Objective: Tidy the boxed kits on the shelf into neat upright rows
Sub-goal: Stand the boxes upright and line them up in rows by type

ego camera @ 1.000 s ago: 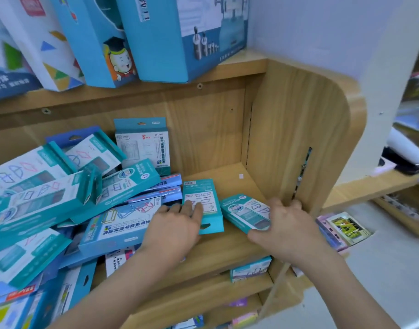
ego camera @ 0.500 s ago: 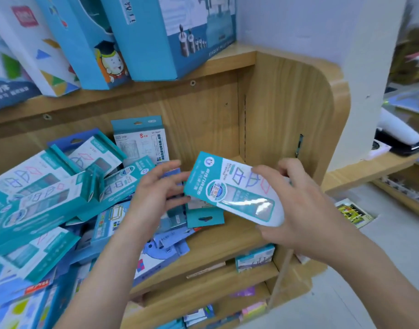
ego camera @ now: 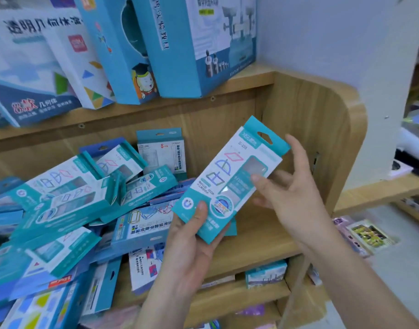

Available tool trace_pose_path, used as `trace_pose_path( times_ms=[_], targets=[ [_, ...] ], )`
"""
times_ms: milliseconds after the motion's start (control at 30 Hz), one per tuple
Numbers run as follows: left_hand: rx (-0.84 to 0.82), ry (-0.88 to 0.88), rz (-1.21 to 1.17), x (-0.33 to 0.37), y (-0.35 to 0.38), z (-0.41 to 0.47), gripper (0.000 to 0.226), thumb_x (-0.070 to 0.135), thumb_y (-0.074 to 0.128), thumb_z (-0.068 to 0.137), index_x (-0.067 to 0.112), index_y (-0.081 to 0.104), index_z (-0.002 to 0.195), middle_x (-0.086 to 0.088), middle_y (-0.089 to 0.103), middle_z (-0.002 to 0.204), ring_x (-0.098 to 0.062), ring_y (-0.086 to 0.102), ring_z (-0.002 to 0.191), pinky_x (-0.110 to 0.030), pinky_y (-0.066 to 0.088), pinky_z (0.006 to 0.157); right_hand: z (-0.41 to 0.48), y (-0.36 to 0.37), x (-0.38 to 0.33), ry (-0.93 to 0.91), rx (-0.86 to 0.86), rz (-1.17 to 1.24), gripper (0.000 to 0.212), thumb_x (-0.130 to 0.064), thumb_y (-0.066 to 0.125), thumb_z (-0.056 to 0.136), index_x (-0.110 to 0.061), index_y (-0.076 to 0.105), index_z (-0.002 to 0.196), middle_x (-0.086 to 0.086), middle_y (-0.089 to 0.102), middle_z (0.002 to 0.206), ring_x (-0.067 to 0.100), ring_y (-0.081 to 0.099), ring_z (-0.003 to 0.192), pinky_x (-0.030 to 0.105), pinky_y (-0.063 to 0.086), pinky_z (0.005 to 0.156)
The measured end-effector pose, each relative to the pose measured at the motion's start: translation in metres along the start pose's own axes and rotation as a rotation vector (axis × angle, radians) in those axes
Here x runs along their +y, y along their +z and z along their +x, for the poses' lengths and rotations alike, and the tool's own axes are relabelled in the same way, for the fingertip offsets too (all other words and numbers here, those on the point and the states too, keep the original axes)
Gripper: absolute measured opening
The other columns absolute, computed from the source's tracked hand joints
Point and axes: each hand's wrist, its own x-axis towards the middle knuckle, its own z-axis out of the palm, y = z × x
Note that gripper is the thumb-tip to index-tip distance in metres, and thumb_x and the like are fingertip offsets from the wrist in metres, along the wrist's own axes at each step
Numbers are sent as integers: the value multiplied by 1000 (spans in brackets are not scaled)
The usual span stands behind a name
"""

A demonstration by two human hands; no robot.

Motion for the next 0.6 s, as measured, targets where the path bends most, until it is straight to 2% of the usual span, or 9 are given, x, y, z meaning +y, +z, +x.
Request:
trace_pose_path(
  times_ms=[67,133,200,267,333,400,500,533,600],
  targets=[
    [2,62,93,-1,-3,-1,41,5,62,75,18,56,113,-7,71,107,-24,70,92,-39,59,69,6,-1,1,-28,60,-20,71,-5,63,88,-49,30,133,-5,72,99,7,70,84,24,54,66],
    [30,202,388,6,-10,6,48,-4,66,76,25,56,113,-2,71,94,-18,69,85,-37,57,66,13,-6,-1,-62,26,-54,72,-4,61,89,-52,30,133,-6,72,100,8,70,89,27,54,68],
    [-30,317,825,15,-11,12,44,2,70,80,30,60,112,5,69,87,-12,66,85,-32,56,74,20,-10,-4,-103,-59,-101,76,-1,59,90,-54,27,134,-7,72,102,9,68,95,28,55,72],
    [-166,310,1107,18,1,20,28,14,69,84,29,62,106,11,71,90,-9,65,86,-27,54,77,28,-13,-5,-164,-103,-196,80,1,57,90,-54,21,137,-4,71,104,9,67,98,24,54,79],
    [-201,304,1237,12,13,33,25,20,68,86,30,55,104,13,71,90,-5,65,78,-31,54,74,36,-13,-2,-219,-63,-318,81,-3,58,91,-50,17,143,-6,69,105,5,65,98,16,50,81],
    [-171,373,1318,1,23,52,28,22,67,86,26,45,102,10,70,94,-10,66,78,-38,55,71,40,-12,8,-217,-6,-484,81,-8,57,91,-43,10,148,-12,64,109,1,61,97,13,48,81],
    [-141,454,1476,-19,31,91,27,19,62,89,19,38,99,-3,68,105,-23,66,88,-44,53,70,36,-9,43,-139,-34,-649,88,-9,58,87,-36,1,150,-8,56,131,12,59,112,35,51,91],
    [-135,457,1510,-24,32,105,27,17,62,89,17,36,98,-6,67,106,-27,65,91,-44,53,71,35,-9,57,-113,-55,-672,90,-9,59,85,-34,1,150,-6,52,137,15,56,118,38,49,94],
    [-119,444,1541,-34,34,128,27,13,61,89,15,35,97,-11,66,109,-30,64,96,-43,53,73,34,-10,80,-46,-85,-737,91,-10,60,84,-28,1,151,-2,46,142,18,51,123,34,46,96]
  ],
)
